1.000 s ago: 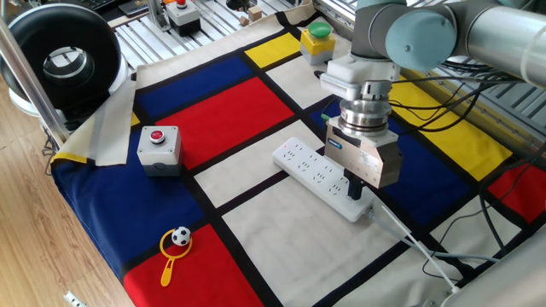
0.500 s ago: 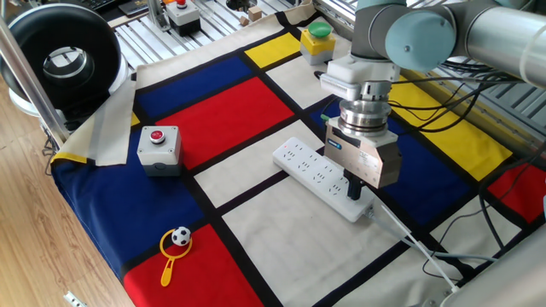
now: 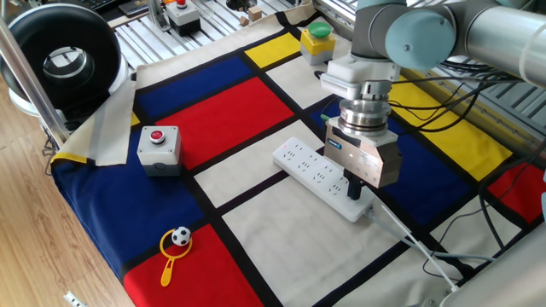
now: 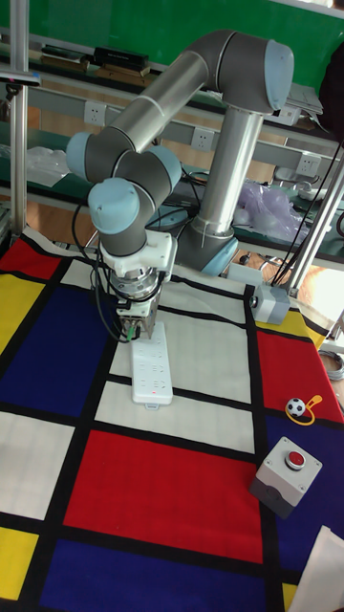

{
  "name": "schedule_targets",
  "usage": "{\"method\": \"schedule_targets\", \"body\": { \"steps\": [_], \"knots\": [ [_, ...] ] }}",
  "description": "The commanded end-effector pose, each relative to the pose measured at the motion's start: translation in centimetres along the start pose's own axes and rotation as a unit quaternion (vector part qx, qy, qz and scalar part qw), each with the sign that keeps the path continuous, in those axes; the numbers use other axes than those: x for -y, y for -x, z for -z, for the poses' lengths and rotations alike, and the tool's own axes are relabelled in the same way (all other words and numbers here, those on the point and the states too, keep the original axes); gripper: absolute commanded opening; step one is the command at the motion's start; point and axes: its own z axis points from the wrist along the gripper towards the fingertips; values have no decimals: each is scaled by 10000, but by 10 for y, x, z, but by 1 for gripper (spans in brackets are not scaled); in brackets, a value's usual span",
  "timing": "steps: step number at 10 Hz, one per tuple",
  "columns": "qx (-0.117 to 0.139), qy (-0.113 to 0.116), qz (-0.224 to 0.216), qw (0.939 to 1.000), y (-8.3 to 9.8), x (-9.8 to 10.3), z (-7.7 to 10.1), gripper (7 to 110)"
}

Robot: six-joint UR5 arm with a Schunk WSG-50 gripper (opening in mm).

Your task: Turn off the power strip by pressing the button

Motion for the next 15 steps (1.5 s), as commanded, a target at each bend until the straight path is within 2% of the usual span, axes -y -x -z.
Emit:
{"method": "schedule_targets", "body": {
  "steps": [1, 5, 7, 9, 12, 15],
  "knots": [
    [97, 7, -16, 10000, 5, 0, 1, 7],
    [55, -9, -16, 10000, 2, 2, -2, 7],
    [34, -14, 7, 10000, -3, 2, 2, 7],
    [68, 1, -4, 10000, -1, 2, 3, 7],
    [92, 69, -52, 9999, 5, -4, 13, 7],
    [17, 109, -289, 9995, 9, -9, 25, 7]
  ]
}}
